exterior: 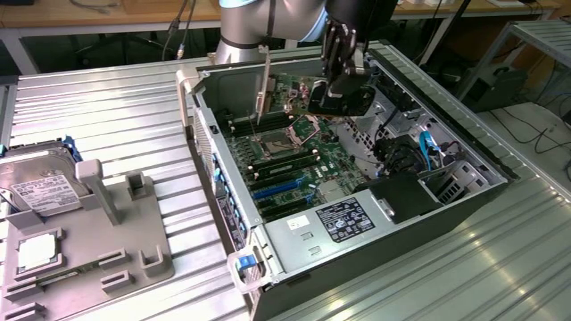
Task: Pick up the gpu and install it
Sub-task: 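Insert the gpu into the slot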
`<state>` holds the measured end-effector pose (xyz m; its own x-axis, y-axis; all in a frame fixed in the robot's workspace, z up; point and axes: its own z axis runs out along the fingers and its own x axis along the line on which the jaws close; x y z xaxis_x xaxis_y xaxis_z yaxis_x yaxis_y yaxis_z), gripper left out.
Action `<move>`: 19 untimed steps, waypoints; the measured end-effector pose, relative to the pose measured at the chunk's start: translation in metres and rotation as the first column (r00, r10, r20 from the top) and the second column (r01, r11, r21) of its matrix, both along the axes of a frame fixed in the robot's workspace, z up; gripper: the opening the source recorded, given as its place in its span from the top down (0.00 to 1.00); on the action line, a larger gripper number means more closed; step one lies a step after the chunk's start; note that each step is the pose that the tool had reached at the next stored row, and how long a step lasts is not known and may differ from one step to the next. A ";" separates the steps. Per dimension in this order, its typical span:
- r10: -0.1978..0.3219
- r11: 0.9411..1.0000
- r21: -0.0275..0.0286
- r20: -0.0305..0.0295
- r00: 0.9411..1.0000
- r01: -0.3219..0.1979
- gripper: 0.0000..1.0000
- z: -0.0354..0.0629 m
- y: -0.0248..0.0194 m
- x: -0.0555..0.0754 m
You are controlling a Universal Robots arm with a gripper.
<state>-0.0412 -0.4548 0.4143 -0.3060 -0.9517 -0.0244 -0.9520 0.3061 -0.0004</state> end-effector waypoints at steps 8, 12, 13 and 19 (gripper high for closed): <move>0.129 0.992 0.000 0.000 0.992 -0.129 0.72 -0.0003 0.0000 0.000; 0.217 0.976 0.000 0.000 0.976 -0.217 0.72 -0.0005 0.0000 0.000; 0.233 0.972 0.000 0.000 0.972 -0.233 0.72 -0.0006 0.0000 0.000; 0.283 0.959 0.000 0.000 0.959 -0.283 0.72 -0.0008 0.0000 0.000</move>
